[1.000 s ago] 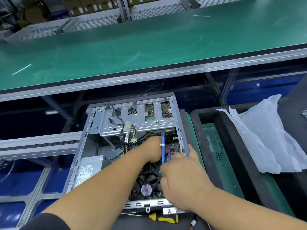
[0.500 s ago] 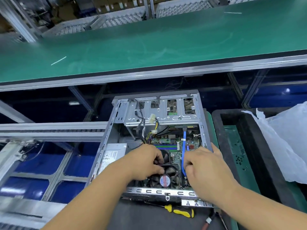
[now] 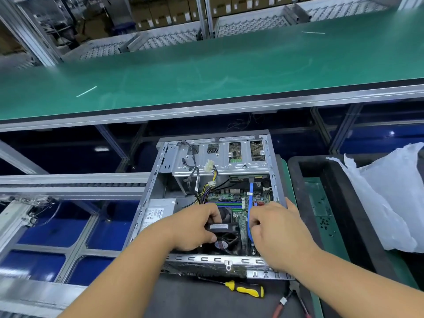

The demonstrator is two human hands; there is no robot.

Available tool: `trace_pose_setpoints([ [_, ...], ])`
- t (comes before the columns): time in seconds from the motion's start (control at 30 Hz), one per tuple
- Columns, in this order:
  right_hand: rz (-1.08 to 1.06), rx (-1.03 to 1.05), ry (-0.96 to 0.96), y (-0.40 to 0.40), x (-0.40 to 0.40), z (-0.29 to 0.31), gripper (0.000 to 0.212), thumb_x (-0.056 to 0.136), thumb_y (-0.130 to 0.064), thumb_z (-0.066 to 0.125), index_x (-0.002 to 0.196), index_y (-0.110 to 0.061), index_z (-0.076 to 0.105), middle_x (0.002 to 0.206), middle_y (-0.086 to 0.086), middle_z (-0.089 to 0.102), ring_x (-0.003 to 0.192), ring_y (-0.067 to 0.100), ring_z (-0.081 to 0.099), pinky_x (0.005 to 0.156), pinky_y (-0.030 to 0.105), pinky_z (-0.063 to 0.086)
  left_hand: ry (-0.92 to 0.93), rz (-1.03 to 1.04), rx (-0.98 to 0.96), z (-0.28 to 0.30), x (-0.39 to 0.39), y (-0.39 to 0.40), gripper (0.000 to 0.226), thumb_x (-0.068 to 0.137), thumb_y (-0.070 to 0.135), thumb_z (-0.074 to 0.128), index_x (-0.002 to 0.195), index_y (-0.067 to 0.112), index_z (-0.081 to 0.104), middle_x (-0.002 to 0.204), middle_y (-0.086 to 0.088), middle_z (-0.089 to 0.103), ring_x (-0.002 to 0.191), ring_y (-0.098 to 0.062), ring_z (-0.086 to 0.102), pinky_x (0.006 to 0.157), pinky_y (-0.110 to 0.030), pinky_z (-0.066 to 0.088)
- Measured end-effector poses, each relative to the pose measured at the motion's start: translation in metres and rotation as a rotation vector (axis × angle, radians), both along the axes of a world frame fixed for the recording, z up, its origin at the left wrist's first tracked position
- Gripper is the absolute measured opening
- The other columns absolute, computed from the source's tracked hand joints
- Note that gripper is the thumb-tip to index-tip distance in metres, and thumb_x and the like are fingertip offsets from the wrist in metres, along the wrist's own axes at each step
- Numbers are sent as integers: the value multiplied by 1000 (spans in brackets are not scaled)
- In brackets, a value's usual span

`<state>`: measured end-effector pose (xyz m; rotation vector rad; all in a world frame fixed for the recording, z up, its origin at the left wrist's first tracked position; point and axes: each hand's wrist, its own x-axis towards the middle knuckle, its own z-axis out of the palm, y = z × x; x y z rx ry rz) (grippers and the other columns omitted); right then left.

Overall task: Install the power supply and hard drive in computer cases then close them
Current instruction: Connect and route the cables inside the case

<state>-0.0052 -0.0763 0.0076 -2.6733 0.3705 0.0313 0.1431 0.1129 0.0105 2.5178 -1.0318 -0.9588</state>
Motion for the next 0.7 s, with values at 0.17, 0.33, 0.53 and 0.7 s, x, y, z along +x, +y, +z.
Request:
trace_pose_setpoints([
  [0.17,1,2,-16,1,-2,0,29,93,-16,41,69,-32,42,73,-13,55,88,8,47,127,48,10,132,-3,-29,7,-9,10,21,85,21,71,95,36,59,87,8,68,57,0,53,55,-18,42],
  [0.33,0,-4,-36,2,-2,0,29,93,-16,42,68,-31,45,75,-12,58,88,8,47,125,49,14,236,77,-46,11,-30,16,8,76,27,54,75,27,62,69,5,56,61,-16,45,60,-27,36],
  [0.53,-1,-58,-64,3,-6,-2,28,93,-19,41,68,-33,43,73,-13,55,87,8,46,126,49,11,-64,162,-131,-1,-45,22,31,90,50,44,84,22,57,78,4,66,75,-21,61,70,-34,50],
  [0.7,-8,-111,-73,4,-9,-2,25,93,-23,40,73,-34,50,75,-15,53,93,8,45,126,48,11,-147,498,-426,-3,-30,9,12,94,37,54,83,36,59,72,4,66,50,-5,57,46,-23,46],
])
